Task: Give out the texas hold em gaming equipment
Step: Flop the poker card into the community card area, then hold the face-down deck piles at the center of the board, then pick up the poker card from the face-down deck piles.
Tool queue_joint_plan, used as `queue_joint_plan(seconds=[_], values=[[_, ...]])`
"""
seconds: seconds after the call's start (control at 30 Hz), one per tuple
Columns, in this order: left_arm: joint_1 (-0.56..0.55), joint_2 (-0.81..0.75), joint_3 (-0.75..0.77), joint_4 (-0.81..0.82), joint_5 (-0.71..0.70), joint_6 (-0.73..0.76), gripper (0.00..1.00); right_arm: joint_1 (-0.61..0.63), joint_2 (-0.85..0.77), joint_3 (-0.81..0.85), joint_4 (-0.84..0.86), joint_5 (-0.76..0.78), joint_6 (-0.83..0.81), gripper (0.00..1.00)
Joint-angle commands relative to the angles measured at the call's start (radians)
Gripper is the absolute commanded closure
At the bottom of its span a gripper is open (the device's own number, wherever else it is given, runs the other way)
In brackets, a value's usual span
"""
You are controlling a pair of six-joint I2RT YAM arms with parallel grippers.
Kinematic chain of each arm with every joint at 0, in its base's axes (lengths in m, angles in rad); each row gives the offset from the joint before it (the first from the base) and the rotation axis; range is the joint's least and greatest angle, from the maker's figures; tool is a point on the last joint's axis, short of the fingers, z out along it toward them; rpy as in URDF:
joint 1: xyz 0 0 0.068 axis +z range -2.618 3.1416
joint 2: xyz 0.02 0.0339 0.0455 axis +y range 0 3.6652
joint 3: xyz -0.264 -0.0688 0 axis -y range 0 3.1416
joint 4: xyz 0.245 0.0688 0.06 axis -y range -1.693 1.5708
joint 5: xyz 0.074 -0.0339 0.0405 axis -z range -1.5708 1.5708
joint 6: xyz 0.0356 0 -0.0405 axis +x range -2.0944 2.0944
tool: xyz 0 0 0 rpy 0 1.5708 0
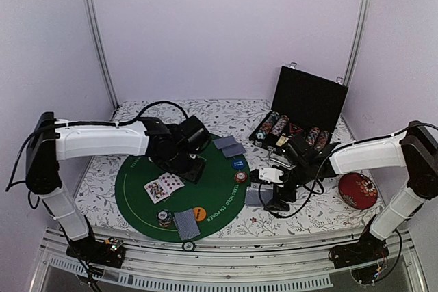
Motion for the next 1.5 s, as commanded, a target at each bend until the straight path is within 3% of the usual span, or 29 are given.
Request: queue_joint_plan(seconds=[0.0, 0.33, 0.57, 0.7, 0.87, 1.0, 1.23, 1.47], values=[[0.050, -0.078, -0.099, 0.250, 0.160, 0.029, 0.41, 0.002, 0.065, 0.039, 0.010, 0.065, -0.009, 0.01], [0.088, -0.127, -0.251, 0.505, 0.357, -0.016, 0.40, 0.052, 0.134, 0.043, -0.037, 0.059, -0.019, 0.02], [0.096, -0.095, -0.320, 0.680, 0.473, -0.070, 0.41, 0.071, 0.159, 0.037, -0.032, 0.121, -0.011, 0.27], [0.096, -0.003, -0.353, 0.841, 0.591, -0.131, 0.47, 0.072, 0.168, 0.041, -0.028, 0.129, -0.005, 0.42], [0.080, 0.157, -0.369, 1.119, 0.796, -0.233, 0.52, 0.076, 0.149, 0.027, 0.010, 0.131, 0.029, 0.49], [0.072, 0.260, -0.378, 1.301, 0.874, -0.298, 0.48, 0.080, 0.124, 0.007, 0.038, 0.111, 0.042, 0.51], [0.068, 0.242, -0.433, 1.417, 0.868, -0.311, 0.44, 0.079, 0.073, 0.001, 0.057, 0.073, 0.054, 0.52], [0.032, 0.249, -0.355, 1.269, 0.815, -0.225, 0.40, 0.080, -0.015, -0.015, 0.124, 0.023, 0.080, 0.54]])
